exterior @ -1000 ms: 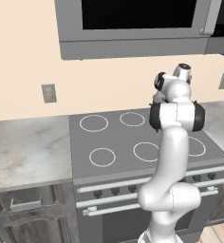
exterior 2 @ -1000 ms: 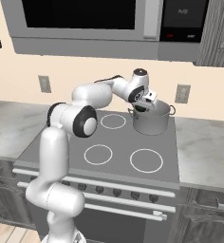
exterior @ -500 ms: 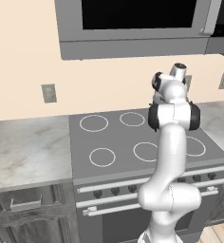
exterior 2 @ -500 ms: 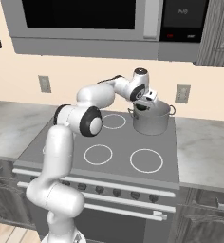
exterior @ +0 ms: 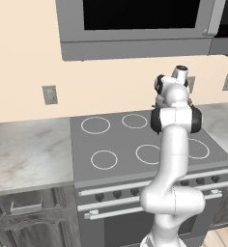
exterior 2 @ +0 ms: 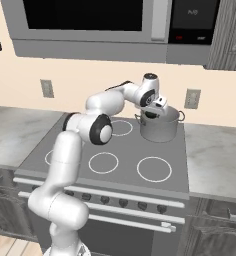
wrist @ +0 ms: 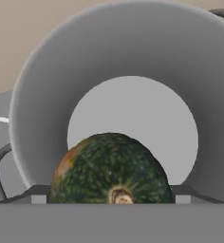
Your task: Turn on the burner for the pot on the stove. Wait thirty seconds for the pot to heat up. Then add the squash to the pot.
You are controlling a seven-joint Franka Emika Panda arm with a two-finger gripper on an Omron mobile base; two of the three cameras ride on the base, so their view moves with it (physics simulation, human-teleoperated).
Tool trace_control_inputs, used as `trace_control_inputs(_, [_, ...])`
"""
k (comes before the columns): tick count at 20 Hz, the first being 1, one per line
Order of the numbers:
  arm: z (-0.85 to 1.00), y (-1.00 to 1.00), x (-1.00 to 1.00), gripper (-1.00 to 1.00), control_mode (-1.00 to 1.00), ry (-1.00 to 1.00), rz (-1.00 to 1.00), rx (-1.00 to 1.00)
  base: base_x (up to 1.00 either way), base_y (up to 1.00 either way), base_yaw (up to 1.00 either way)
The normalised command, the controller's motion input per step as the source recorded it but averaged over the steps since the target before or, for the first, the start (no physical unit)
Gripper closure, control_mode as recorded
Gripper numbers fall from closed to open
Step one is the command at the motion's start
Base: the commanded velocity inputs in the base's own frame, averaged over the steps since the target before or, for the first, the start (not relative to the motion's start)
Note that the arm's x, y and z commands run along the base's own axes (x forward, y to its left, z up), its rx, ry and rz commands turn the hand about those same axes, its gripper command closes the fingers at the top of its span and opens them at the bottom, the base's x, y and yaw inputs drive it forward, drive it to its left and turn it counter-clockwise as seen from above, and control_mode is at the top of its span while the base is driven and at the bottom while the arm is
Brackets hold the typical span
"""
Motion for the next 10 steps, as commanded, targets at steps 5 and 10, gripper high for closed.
trace_control_inputs(5, [-0.13,-0.01,0.01,1.0,-1.0,0.0,0.0,0.0,0.0,0.0,0.0])
trace_control_inputs(10, [-0.1,-0.05,0.0,1.0,-1.0,0.0,-0.01,0.0,0.0,0.0,0.0])
